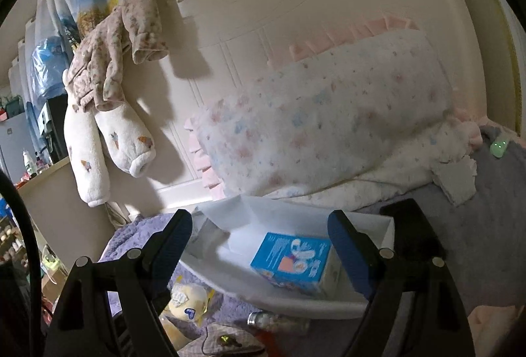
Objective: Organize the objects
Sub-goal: 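Lower the blue box into the grey fabric basket and open the right gripper, then withdraw the right gripper from the basket back over the pile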
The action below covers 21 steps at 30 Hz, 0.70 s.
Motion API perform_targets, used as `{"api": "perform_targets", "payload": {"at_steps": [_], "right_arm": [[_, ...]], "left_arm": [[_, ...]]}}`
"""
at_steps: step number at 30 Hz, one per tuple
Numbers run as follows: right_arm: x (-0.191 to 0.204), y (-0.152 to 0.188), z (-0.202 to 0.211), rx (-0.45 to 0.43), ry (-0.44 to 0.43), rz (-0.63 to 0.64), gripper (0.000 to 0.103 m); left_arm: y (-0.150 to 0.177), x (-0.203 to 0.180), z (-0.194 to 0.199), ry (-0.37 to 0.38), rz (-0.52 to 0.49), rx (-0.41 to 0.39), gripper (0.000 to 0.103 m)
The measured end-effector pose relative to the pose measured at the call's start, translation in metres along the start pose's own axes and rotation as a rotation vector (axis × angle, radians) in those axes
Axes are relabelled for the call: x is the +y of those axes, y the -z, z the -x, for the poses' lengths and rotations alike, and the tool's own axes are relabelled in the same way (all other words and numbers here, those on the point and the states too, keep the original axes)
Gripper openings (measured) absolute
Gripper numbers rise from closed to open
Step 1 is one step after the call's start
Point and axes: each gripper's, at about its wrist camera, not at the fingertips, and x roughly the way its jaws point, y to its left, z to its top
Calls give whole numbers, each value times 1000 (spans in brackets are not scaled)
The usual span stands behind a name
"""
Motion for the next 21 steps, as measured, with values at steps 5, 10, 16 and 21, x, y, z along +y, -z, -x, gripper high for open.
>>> {"api": "perform_targets", "payload": {"at_steps": [5, 10, 16, 21], "right_arm": [[-8, -7, -2, 38, -19, -44, 84], [4, 2, -14, 162, -105, -23, 85], [38, 34, -39, 429, -216, 109, 85], [70, 74, -58, 659, -278, 244, 84]], "left_arm": [[6, 8, 1, 1, 56, 48, 24], [19, 12, 11, -120, 62, 107, 28], [49, 51, 51, -388, 164, 221, 16], [54, 70, 43, -402, 171, 256, 16]]}}
